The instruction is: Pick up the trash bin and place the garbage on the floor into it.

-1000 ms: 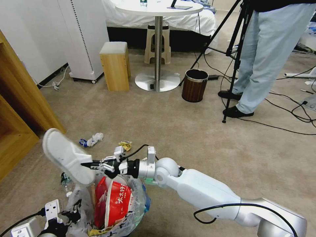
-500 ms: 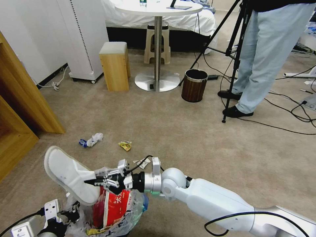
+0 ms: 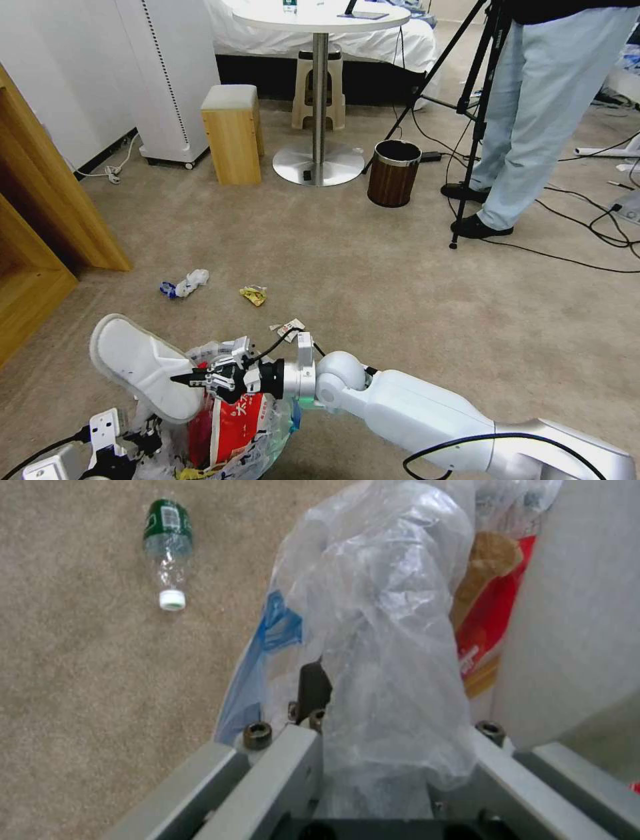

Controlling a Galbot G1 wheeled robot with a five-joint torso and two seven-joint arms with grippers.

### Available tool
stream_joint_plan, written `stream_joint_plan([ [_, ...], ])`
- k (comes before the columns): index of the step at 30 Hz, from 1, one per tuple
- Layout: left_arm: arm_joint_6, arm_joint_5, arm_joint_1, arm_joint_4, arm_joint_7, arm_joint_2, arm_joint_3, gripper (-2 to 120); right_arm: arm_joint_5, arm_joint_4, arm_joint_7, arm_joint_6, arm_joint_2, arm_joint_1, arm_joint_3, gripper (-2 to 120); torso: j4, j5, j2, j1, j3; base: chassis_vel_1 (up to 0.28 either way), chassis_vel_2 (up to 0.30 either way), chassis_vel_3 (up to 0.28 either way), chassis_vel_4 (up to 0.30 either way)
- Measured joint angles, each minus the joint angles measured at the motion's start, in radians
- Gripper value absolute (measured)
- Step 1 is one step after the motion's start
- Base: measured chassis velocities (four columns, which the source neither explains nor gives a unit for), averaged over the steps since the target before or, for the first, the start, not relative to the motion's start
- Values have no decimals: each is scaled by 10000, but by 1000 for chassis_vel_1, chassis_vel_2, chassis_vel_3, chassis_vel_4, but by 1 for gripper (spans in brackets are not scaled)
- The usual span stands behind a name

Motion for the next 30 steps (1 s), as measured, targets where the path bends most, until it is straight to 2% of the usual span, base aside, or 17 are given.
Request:
stream_joint_plan([
  [6, 0, -41, -16, -12, -26, 54, -23, 1, -145, 52, -137, -122, -377, 6, 35, 0, -2, -1, 0, 0, 0, 0, 0, 0, 0],
  [9, 0, -45, -38, -12, -39, 42, 4, 1, -151, 160, -131, -347, -617, 79, 73, 15, -2, -1, 0, 0, 0, 0, 0, 0, 0],
  [10, 0, -45, -38, -12, -39, 42, 4, 1, -151, 160, -131, -347, -617, 79, 73, 15, -2, -1, 0, 0, 0, 0, 0, 0, 0],
  [12, 4, -43, -37, -13, -41, 37, 8, 1, -124, 188, -37, -402, -652, 139, 91, 25, -1, 1, 0, 0, 0, 0, 0, 0, 0],
  [14, 4, -30, -28, -17, -41, 36, 5, 1, -102, 211, 68, -449, -653, 179, 122, 28, -1, 0, 0, 0, 0, 0, 0, 0, 0],
  [17, 7, 0, 8, -36, -38, 26, -10, 1, -37, 206, 207, -451, -624, 285, 157, 44, 0, 0, 0, 0, 0, 0, 0, 0, 0],
  [18, 7, 0, 8, -36, -38, 26, -10, 1, -37, 206, 207, -451, -624, 285, 157, 44, 0, 0, 0, 0, 0, 0, 0, 0, 0],
  [21, 7, 35, 27, -49, -34, 3, -9, 1, -50, 110, 461, -285, -558, 330, 161, 58, 0, 0, 0, 0, 0, 0, 0, 0, 0],
  [22, 7, 35, 27, -49, -34, 3, -9, 1, -50, 110, 461, -285, -558, 330, 161, 58, 0, 0, 0, 0, 0, 0, 0, 0, 0],
  [24, 7, 91, 20, -46, -30, -21, 11, 1, -53, 114, 540, -240, -593, 354, 205, 70, 0, 0, 0, 0, 0, 0, 0, 0, 0],
  [26, 7, 98, 9, -42, -25, -27, 21, 1, -47, 132, 559, -222, -626, 359, 227, 73, 0, 0, 0, 0, 0, 0, 0, 0, 0],
  [29, 7, 98, -19, -30, -17, -6, 4, 1, -14, 293, 575, -166, -754, 362, 421, 86, -1, 0, 0, 0, 0, 0, 0, 0, 0],
  [30, 7, 98, -19, -30, -17, -6, 4, 1, -14, 293, 575, -166, -754, 362, 421, 86, -1, 0, 0, 0, 0, 0, 0, 0, 0],
])
